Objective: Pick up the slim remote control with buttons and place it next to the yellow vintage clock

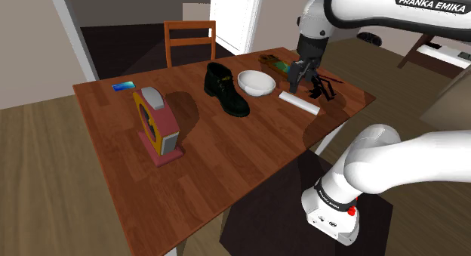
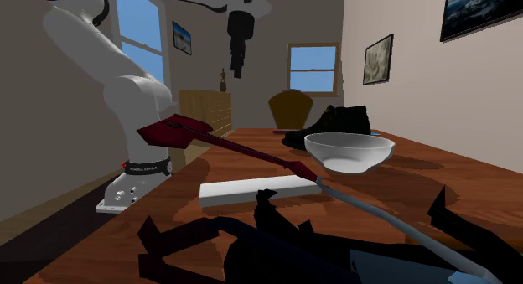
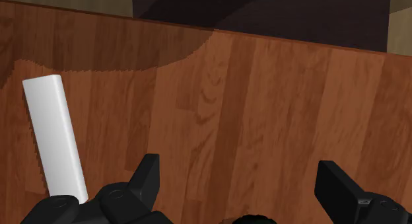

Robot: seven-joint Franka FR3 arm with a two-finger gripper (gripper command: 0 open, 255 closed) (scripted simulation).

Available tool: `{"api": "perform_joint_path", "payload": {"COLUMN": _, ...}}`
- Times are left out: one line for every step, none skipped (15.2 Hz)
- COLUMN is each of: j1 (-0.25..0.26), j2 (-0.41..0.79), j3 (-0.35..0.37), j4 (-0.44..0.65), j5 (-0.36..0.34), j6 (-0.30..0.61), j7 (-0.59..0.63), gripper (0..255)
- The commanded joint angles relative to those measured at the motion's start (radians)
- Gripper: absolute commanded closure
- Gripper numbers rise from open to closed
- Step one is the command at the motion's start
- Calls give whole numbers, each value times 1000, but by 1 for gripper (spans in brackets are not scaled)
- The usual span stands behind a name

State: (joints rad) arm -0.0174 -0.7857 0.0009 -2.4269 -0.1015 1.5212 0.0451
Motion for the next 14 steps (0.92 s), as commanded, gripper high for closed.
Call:
{"api": "perform_joint_path", "payload": {"j1": 0, "j2": 0, "j3": 0, "j4": 0, "j5": 0, "j6": 0, "j7": 0, "gripper": 0}}
{"api": "perform_joint_path", "payload": {"j1": -8, "j2": -1, "j3": -23, "j4": -18, "j5": -14, "j6": 24, "j7": -22, "gripper": 0}}
{"api": "perform_joint_path", "payload": {"j1": -16, "j2": -1, "j3": -46, "j4": -36, "j5": -28, "j6": 48, "j7": -43, "gripper": 0}}
{"api": "perform_joint_path", "payload": {"j1": -24, "j2": 1, "j3": -69, "j4": -51, "j5": -43, "j6": 73, "j7": -65, "gripper": 0}}
{"api": "perform_joint_path", "payload": {"j1": -33, "j2": 5, "j3": -93, "j4": -66, "j5": -57, "j6": 99, "j7": -86, "gripper": 0}}
{"api": "perform_joint_path", "payload": {"j1": -41, "j2": 11, "j3": -117, "j4": -79, "j5": -71, "j6": 125, "j7": -107, "gripper": 0}}
{"api": "perform_joint_path", "payload": {"j1": -49, "j2": 19, "j3": -142, "j4": -91, "j5": -84, "j6": 151, "j7": -128, "gripper": 0}}
{"api": "perform_joint_path", "payload": {"j1": -58, "j2": 28, "j3": -166, "j4": -101, "j5": -98, "j6": 178, "j7": -150, "gripper": 0}}
{"api": "perform_joint_path", "payload": {"j1": -66, "j2": 40, "j3": -191, "j4": -110, "j5": -110, "j6": 205, "j7": -171, "gripper": 0}}
{"api": "perform_joint_path", "payload": {"j1": -74, "j2": 53, "j3": -215, "j4": -117, "j5": -122, "j6": 233, "j7": -193, "gripper": 0}}
{"api": "perform_joint_path", "payload": {"j1": -82, "j2": 69, "j3": -240, "j4": -123, "j5": -134, "j6": 262, "j7": -214, "gripper": 0}}
{"api": "perform_joint_path", "payload": {"j1": -89, "j2": 86, "j3": -265, "j4": -127, "j5": -144, "j6": 290, "j7": -236, "gripper": 0}}
{"api": "perform_joint_path", "payload": {"j1": -95, "j2": 105, "j3": -291, "j4": -130, "j5": -154, "j6": 319, "j7": -258, "gripper": 0}}
{"api": "perform_joint_path", "payload": {"j1": -101, "j2": 126, "j3": -316, "j4": -132, "j5": -163, "j6": 348, "j7": -280, "gripper": 0}}
